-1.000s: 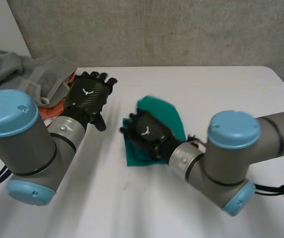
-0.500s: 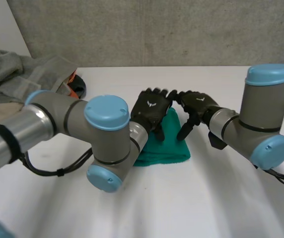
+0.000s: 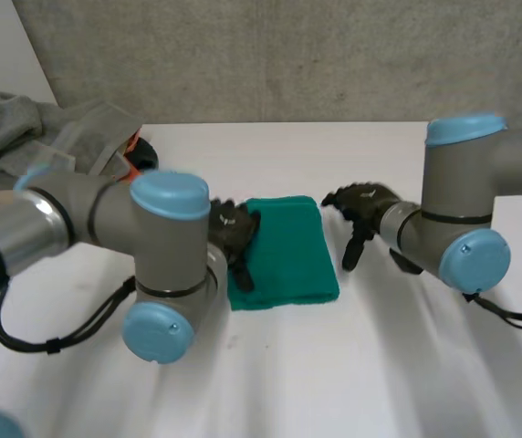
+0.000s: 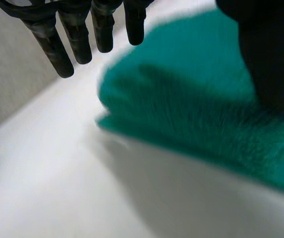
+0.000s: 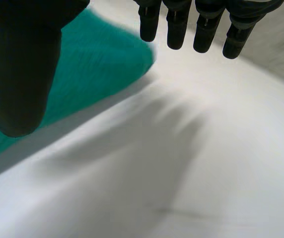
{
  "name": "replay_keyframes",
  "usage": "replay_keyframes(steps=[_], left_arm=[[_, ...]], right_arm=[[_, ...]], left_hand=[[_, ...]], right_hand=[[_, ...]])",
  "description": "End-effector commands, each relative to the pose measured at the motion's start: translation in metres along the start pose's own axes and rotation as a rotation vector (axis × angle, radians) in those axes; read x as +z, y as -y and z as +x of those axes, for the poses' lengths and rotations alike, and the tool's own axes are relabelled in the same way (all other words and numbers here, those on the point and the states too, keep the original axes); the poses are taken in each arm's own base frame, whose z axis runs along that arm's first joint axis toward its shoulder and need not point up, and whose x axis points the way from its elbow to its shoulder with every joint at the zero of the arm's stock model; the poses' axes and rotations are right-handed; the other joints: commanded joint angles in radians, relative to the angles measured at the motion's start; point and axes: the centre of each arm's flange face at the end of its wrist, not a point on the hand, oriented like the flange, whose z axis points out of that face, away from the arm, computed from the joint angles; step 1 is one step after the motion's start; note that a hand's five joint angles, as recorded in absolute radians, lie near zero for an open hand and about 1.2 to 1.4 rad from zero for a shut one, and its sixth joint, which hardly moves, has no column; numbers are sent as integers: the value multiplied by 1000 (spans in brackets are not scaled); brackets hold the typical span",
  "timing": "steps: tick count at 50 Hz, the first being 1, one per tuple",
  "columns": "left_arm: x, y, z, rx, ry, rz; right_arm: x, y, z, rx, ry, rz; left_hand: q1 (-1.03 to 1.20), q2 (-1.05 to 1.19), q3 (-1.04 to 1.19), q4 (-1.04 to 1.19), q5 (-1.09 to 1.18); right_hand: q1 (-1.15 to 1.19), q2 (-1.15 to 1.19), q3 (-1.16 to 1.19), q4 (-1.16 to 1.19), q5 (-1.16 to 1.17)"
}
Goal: Fold the laundry.
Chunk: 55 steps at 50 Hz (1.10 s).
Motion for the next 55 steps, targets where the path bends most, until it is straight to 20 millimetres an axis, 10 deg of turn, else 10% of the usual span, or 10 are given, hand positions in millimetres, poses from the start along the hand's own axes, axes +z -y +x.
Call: replay_keyframes(steps=[1, 14, 30, 33, 34, 35, 43, 55], left_arm=[[-33, 66, -20, -64, -23, 224], [-76, 81, -35, -102, -438, 344], [-98, 77, -32, -133, -549, 341], [-98, 73, -30, -136, -553, 331], [-99, 73, -29, -136, -555, 328], [-99, 72, -29, -137, -556, 326], [-99, 74, -30, -136, -554, 334], [-100, 85, -31, -167, -559, 361]], right_arm=[[-27, 9, 15, -16, -165, 103], [-56, -42, -24, 229, 14, 30], [-9, -60, -60, 262, 93, 57], [-3, -60, -59, 264, 80, 60], [-1, -57, -57, 260, 65, 77], [0, -57, -55, 260, 54, 84], [10, -30, -35, 251, -48, 202], [45, -13, 155, 185, -434, 309]], left_hand=[[1, -25, -31, -24, -45], [21, -4, -10, -3, -24], [21, -4, -10, -3, -24], [21, -4, -10, -3, -24], [21, -4, -10, -3, -24], [21, -4, -10, -3, -24], [18, -7, -13, -6, -27], [18, -7, -13, -6, -27]], right_hand=[[-50, -37, -36, -36, -43], [-50, -37, -36, -36, -43], [-28, -16, -14, -15, -22], [366, 379, 380, 380, 373], [1063, 1076, 1077, 1077, 1070], [1171, 1184, 1185, 1184, 1177], [1172, 1185, 1186, 1185, 1178], [1172, 1185, 1186, 1185, 1178]])
